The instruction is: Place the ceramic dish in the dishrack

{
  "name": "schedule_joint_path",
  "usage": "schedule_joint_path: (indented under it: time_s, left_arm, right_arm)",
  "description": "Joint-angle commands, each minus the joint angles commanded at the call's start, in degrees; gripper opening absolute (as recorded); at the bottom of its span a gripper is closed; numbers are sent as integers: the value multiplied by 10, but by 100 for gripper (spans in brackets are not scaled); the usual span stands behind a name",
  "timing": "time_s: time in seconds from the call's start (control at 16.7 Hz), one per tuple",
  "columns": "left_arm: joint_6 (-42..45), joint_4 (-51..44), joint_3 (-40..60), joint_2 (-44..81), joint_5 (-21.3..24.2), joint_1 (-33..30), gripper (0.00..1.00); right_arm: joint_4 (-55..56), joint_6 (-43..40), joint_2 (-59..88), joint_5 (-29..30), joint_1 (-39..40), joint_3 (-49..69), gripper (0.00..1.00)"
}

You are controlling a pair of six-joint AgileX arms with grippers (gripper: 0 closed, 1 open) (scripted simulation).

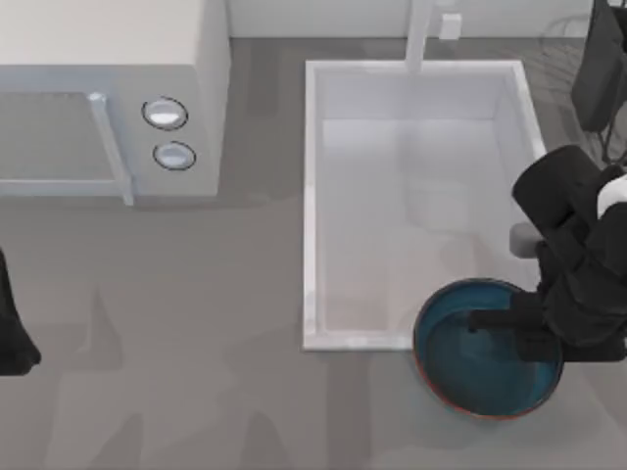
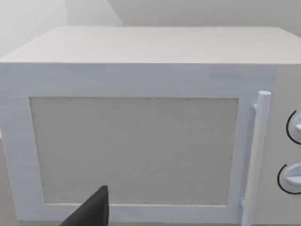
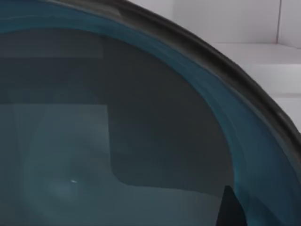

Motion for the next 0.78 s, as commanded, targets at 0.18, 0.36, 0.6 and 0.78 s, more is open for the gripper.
schedule_joint_path:
  time_s: [0.18,0.36,0.6,0.78]
  left_arm:
    - [0,0,0,0,0,0,100]
    - [0,0,0,0,0,0,100]
    - [0,0,0,0,0,0,100]
    - [0,0,0,0,0,0,100]
  right_arm:
    - [-9,1,-1,-1,2,9,0]
    - [-67,2,-3,0,3,66,0]
    - [-227,2,-15,0,1,199,0]
    - [-357,0,-31,0,0,301,0]
